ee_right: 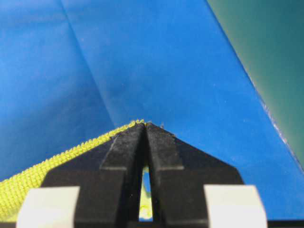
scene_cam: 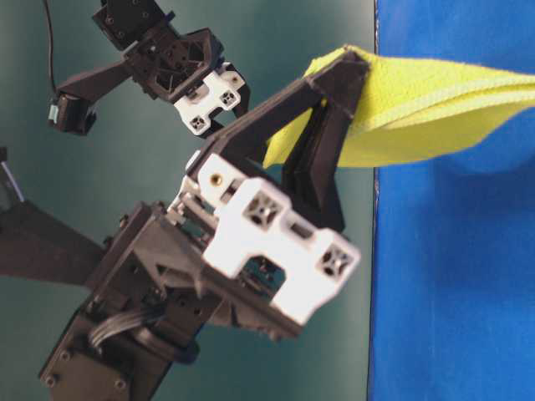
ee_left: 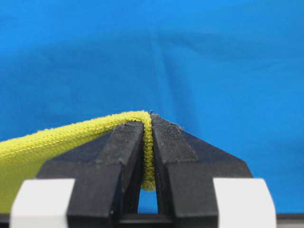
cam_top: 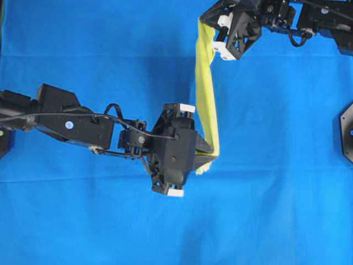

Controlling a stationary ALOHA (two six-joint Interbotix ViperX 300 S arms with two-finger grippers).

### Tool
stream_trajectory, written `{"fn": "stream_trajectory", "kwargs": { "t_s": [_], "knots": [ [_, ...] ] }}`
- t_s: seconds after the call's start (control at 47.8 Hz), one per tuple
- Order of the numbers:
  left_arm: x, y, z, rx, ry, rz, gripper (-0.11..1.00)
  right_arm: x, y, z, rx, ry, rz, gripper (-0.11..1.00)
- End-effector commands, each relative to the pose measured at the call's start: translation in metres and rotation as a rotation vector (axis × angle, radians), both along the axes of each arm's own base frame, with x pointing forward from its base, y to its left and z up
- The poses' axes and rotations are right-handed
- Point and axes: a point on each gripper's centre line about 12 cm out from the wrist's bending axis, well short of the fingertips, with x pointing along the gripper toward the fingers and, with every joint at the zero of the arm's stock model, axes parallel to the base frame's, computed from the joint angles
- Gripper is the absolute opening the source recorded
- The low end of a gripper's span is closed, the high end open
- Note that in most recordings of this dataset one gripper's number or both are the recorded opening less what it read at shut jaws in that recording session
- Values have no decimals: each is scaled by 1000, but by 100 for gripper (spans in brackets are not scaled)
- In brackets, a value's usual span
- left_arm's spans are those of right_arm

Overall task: Fold the yellow towel.
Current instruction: 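Lift the folded strip and swing it to lie vertically, then release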

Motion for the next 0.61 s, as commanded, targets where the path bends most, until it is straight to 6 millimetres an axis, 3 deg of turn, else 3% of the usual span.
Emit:
{"fn": "stream_trajectory", "kwargs": {
  "t_s": [0.0,0.376,0.586],
  "knots": [
    [11,-11,20,-12,-65,-19,4,-13,-11,13,-17,-29,-41,2],
    [89,-24,20,16,-155,-34,4,-81,1,8,-1,-16,-121,2],
    [98,-23,11,11,-141,-27,4,-94,8,-1,21,25,-136,2]
  ]
}}
